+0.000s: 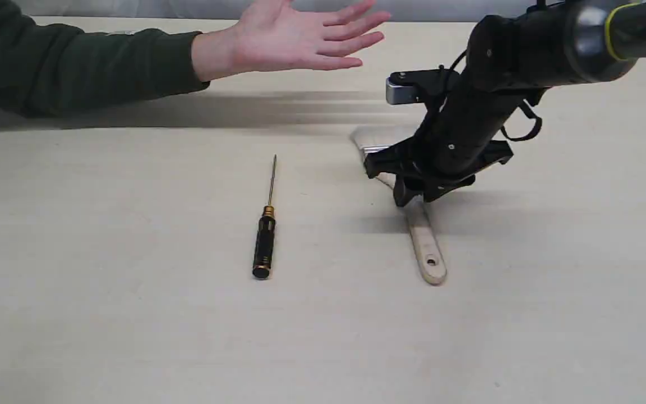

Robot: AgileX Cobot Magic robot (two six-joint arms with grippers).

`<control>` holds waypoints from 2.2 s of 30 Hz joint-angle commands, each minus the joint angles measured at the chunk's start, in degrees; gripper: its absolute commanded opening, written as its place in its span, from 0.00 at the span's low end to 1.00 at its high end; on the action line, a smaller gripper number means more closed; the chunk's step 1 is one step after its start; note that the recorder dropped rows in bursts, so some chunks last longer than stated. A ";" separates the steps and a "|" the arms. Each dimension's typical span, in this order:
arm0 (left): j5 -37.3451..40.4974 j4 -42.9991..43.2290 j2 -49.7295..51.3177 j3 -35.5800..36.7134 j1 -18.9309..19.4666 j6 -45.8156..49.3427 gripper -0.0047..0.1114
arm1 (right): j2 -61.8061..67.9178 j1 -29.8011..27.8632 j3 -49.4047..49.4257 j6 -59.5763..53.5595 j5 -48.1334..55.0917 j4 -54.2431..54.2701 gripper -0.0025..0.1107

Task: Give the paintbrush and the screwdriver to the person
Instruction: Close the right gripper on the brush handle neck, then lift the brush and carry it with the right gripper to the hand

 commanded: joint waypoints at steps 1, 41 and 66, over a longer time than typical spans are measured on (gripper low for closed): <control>-0.47 -0.26 -0.14 0.12 -0.37 -0.12 0.04 | 1.89 0.11 0.28 1.23 0.08 -3.73 0.25; -0.70 -0.09 -0.14 0.12 -0.37 -0.12 0.04 | -37.42 0.11 16.58 1.66 -13.46 -5.08 0.06; -0.58 -0.23 -0.14 0.12 -0.37 -0.12 0.04 | -11.44 5.51 -15.95 0.88 -12.36 -7.49 0.06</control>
